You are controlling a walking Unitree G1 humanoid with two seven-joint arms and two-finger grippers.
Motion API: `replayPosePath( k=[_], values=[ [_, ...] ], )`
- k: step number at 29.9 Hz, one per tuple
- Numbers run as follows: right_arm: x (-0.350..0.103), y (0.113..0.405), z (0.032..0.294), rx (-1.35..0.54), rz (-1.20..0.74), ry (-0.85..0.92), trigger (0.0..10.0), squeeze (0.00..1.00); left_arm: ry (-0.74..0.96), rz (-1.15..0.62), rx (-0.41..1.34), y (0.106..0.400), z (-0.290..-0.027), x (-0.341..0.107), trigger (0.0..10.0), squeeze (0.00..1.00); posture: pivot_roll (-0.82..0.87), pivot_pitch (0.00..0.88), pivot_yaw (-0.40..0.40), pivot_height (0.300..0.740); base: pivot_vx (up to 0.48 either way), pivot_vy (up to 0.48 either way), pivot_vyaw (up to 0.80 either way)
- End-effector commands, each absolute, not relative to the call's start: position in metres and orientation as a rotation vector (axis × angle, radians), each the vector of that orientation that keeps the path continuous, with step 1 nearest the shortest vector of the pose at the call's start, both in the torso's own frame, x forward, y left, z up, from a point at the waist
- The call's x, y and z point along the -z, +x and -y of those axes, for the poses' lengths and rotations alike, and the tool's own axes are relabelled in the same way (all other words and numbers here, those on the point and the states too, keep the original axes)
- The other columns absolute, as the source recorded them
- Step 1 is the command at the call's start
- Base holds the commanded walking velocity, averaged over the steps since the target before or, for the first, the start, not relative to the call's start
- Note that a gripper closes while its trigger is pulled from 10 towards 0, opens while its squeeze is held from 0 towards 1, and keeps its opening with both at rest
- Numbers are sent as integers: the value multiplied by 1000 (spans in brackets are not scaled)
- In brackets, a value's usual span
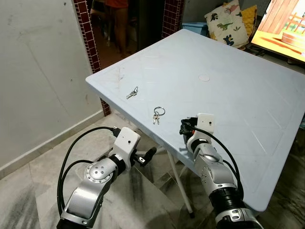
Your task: Hang keys on a hook
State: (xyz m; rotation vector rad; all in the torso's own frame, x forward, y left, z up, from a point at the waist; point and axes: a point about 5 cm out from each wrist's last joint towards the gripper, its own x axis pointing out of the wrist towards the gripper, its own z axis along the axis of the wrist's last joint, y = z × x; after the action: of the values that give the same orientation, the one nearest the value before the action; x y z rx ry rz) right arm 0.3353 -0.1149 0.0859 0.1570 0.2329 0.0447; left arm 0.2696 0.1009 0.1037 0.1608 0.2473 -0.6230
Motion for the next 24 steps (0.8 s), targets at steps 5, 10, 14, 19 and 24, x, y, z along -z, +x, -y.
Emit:
replayPosePath(
  k=[5, 10, 14, 19, 24],
  values=[
    [-79, 332, 120, -25, -261, 154, 0, 0, 182, -243, 628, 270, -99, -104, 10000, 0, 82, 60, -49, 740, 0, 0, 0],
    [-89, 334, 115, -76, -203, 121, 0, 0, 184, -238, 627, 271, -99, -104, 10000, 0, 80, 58, -48, 740, 0, 0, 0],
    [-105, 334, 100, -203, -121, 71, 2157, 0, 187, -235, 626, 271, -99, -104, 10000, 0, 79, 57, -47, 740, 0, 0, 0],
    [-109, 332, 94, -273, -91, -14, 8118, 0, 195, -229, 629, 272, -98, -105, 10000, 0, 78, 55, -47, 740, 0, 0, 0],
    [-111, 329, 95, -305, -72, -92, 10000, 0, 212, -217, 632, 272, -98, -105, 10000, 0, 79, 55, -46, 740, 0, 0, 0]
  ],
)
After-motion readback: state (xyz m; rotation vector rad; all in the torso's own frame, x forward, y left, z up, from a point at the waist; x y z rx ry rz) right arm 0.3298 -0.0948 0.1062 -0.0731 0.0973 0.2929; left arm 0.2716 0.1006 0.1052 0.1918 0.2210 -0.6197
